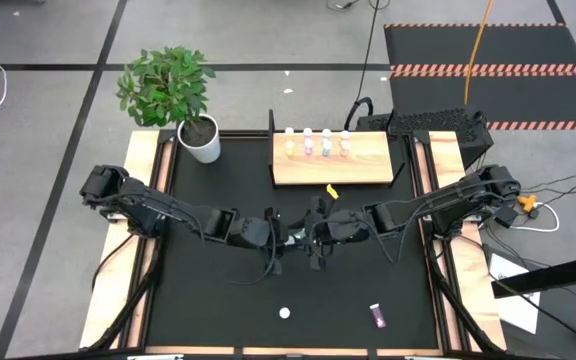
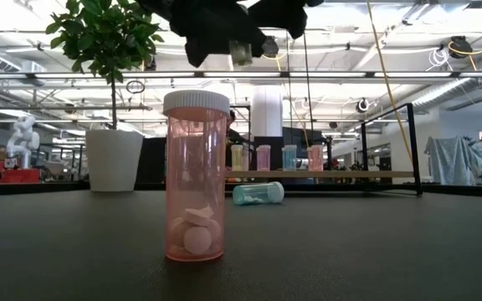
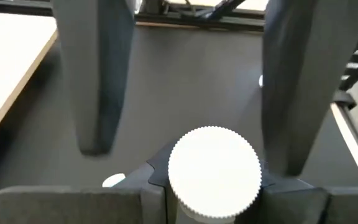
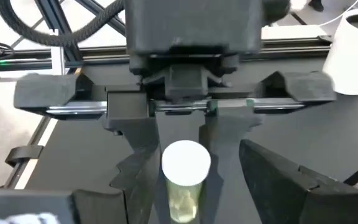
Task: Pick and place medicine bottles onto shelf by color
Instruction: Put the orange pill bottle on the shelf aligned with the other orange pill bottles
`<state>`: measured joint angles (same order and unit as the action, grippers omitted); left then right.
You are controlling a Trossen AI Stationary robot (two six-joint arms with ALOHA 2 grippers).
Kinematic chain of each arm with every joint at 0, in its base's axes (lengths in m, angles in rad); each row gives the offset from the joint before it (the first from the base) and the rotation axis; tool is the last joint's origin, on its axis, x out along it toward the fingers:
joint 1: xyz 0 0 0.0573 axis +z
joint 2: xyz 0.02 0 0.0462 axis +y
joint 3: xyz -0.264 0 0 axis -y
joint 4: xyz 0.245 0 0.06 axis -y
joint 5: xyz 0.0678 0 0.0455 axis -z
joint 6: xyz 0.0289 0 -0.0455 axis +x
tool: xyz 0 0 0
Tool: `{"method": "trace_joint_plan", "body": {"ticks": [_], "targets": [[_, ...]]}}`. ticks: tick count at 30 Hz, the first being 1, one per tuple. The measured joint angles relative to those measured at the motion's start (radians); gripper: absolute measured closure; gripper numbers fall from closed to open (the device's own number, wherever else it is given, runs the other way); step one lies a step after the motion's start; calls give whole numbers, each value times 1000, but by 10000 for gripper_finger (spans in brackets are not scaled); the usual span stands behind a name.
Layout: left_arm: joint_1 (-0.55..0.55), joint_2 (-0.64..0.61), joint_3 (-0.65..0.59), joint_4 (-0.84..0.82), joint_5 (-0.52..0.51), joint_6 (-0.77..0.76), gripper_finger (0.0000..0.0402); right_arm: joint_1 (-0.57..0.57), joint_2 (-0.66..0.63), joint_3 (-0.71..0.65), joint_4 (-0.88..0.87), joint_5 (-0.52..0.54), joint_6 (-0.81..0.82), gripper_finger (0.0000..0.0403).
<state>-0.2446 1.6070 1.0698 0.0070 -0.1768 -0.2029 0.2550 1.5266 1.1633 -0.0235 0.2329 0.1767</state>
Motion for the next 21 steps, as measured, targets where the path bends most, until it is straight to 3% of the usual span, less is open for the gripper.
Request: {"method": "trace_joint_plan", "body": {"ticks": [10,21], "targets": [[16,0,-2,51,54,27,302,0,-1,0,-6,-2,26,191],[7,0,-2,55,55,75,302,0,-1,1,-18,-54,47,262]]}}
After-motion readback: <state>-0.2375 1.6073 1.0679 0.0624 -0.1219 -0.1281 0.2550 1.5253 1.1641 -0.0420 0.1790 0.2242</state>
